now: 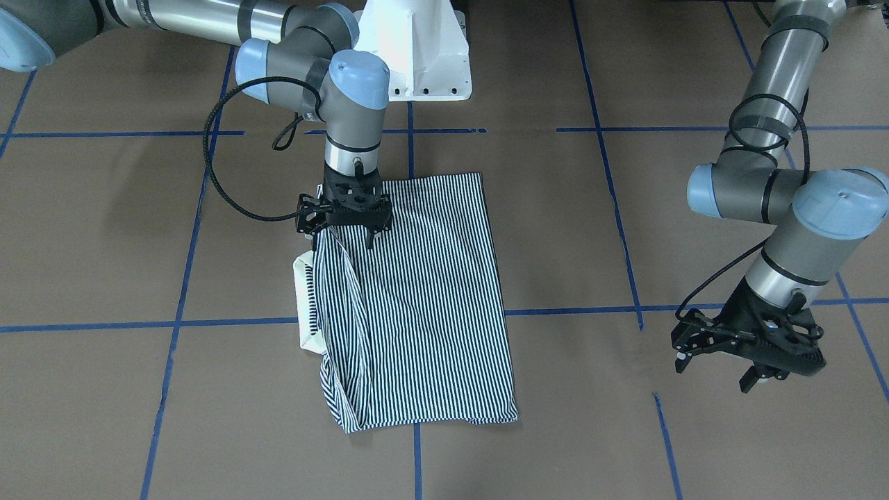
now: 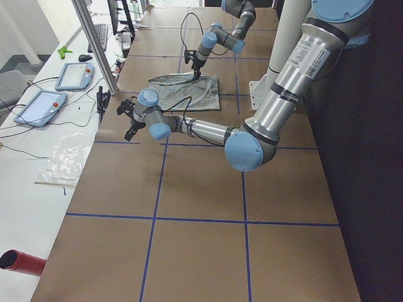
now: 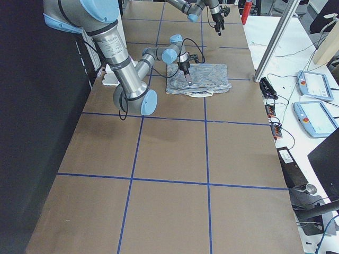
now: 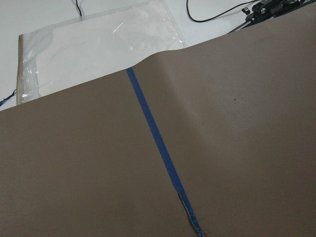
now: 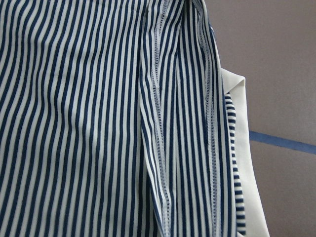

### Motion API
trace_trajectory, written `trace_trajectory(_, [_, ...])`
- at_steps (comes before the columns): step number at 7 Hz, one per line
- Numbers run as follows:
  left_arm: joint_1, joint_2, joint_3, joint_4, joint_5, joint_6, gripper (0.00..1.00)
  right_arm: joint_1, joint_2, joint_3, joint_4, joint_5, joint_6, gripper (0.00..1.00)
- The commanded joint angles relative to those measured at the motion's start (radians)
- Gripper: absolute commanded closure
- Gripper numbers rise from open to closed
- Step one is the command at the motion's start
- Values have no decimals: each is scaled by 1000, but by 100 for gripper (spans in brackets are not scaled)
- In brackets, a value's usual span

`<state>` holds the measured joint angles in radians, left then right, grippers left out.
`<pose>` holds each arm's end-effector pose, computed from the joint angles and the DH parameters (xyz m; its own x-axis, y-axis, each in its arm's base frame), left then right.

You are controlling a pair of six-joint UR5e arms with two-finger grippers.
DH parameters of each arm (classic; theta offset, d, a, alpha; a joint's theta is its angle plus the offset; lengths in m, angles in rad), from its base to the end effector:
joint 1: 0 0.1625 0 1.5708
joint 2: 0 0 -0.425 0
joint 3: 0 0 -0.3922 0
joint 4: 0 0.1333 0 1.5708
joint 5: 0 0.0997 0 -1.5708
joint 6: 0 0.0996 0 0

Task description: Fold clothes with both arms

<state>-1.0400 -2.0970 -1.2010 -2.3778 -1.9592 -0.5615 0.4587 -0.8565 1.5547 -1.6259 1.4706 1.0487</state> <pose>0.2889 -0.6809 0.4397 0.6962 0.3615 -0.6202 0.0966 0.8089 0.5800 -0.5804 -0.4464 0.2510 0.8685 -0.1245 0.4799 -0.0707 0.9270 0.3684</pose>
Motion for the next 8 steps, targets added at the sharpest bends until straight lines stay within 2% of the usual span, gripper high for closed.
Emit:
trace_trajectory(1, [0,0,0,-1,-1,0,0,0,8,-53,34,0,-7,0])
trace_trajectory(5, [2,0,0,0,-1,0,0,23,-18,-58,-19,4,-91,0])
trace_trajectory(8, [2,0,1,0,-1,0,0,121,-81,-51,-12,48,-224,0])
